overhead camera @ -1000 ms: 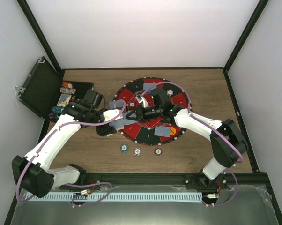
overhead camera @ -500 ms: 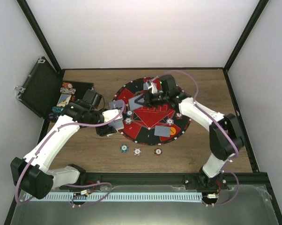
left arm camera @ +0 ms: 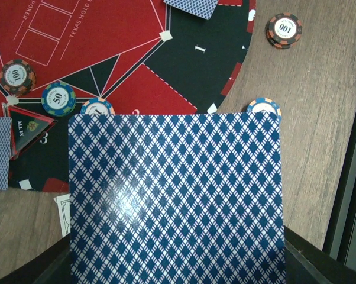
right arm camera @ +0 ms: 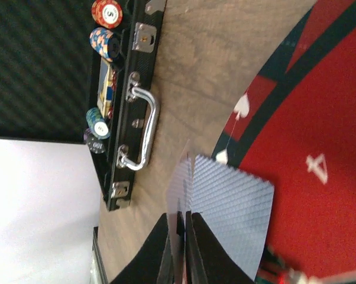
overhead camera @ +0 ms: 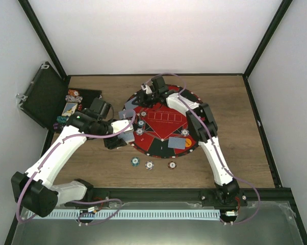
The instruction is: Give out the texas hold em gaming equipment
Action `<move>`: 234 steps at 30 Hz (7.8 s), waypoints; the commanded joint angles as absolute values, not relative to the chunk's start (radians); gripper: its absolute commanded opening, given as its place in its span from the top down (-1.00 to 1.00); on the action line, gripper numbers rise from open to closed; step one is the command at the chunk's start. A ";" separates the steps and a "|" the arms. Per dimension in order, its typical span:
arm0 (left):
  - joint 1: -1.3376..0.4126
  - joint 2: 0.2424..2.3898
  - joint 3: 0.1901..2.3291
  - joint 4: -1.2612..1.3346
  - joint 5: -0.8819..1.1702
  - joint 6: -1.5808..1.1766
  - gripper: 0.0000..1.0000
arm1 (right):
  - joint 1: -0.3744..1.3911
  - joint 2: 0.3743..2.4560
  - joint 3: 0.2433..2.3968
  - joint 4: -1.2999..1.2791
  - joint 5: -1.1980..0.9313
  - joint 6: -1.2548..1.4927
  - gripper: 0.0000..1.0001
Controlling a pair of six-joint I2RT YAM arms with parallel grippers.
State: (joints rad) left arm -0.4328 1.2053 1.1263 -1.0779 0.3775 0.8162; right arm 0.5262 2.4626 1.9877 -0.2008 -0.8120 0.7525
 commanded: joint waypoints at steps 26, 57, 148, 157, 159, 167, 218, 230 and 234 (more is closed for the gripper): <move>-0.439 1.200 1.171 -1.097 0.395 0.831 0.77 | 0.543 2.393 2.201 -0.500 -0.562 0.510 -0.26; -0.439 1.217 1.178 -1.056 0.414 0.817 0.77 | 0.721 1.575 1.065 0.141 -0.834 0.836 -0.57; -0.438 1.216 1.202 -1.089 0.397 0.825 0.77 | 0.206 1.935 1.468 -0.204 -0.842 0.560 0.92; -0.438 1.220 1.192 -1.105 0.404 0.825 0.77 | 0.190 2.337 1.932 -0.296 -0.748 0.547 0.88; -0.439 1.225 1.195 -1.110 0.398 0.826 0.77 | 0.189 2.406 2.025 -0.312 -0.727 0.555 0.88; -0.439 1.234 1.205 -1.115 0.395 0.825 0.77 | 0.190 2.551 2.194 -0.352 -0.677 0.567 0.56; -0.440 1.224 1.188 -1.061 0.432 0.813 0.77 | 0.723 1.494 0.956 0.272 -0.858 0.966 -0.59; -0.443 1.224 1.202 -1.070 0.429 0.812 0.77 | 0.772 1.591 1.029 0.273 -0.873 0.962 -0.54; -0.443 1.223 1.202 -1.072 0.425 0.813 0.77 | 0.785 1.618 1.044 0.274 -0.874 0.961 -0.53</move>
